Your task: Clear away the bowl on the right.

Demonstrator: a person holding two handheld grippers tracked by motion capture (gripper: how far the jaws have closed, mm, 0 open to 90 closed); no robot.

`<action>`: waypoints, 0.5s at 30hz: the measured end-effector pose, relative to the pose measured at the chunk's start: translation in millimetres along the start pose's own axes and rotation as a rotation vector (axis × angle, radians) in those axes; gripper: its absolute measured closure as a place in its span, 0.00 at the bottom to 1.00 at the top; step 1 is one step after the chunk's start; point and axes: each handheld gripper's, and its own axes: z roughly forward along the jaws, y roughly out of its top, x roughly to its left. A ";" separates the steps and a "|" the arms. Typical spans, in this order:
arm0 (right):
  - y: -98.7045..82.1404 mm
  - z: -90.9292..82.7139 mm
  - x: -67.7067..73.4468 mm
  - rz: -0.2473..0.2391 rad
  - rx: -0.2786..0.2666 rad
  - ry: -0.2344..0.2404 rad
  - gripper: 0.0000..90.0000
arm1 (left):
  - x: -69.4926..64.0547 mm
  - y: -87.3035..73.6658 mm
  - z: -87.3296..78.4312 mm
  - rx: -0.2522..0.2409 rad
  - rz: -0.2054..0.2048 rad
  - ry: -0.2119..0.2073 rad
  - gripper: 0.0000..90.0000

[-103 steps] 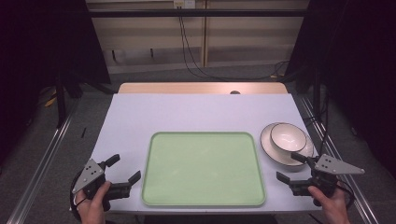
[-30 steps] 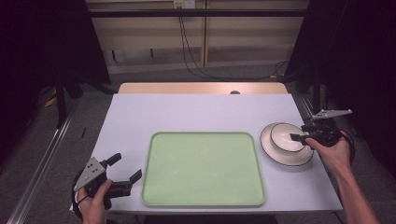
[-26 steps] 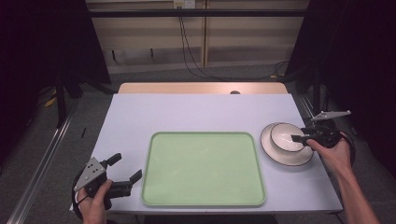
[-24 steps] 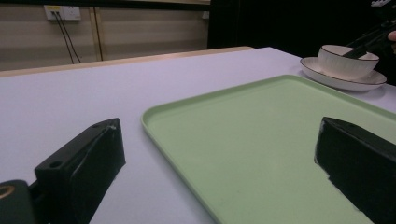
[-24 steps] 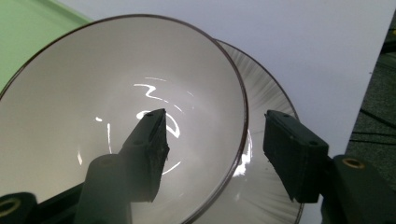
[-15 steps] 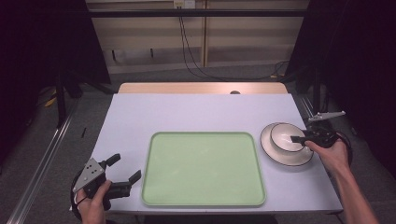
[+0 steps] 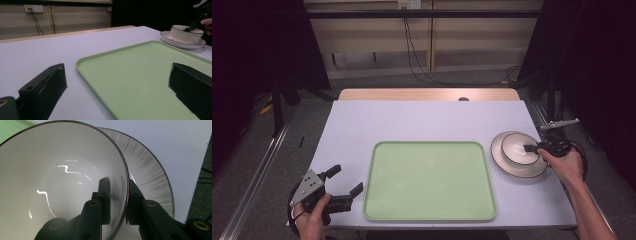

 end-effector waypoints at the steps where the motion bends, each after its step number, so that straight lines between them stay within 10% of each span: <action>1: 0.1 0.1 -0.4 0.015 -0.002 0.023 0.88 | 0.0 0.0 -0.1 0.000 -0.001 0.001 0.02; 15: -0.2 -0.9 -1.9 0.059 -0.020 0.045 0.92 | 0.2 -0.4 -0.5 0.009 0.003 0.010 0.02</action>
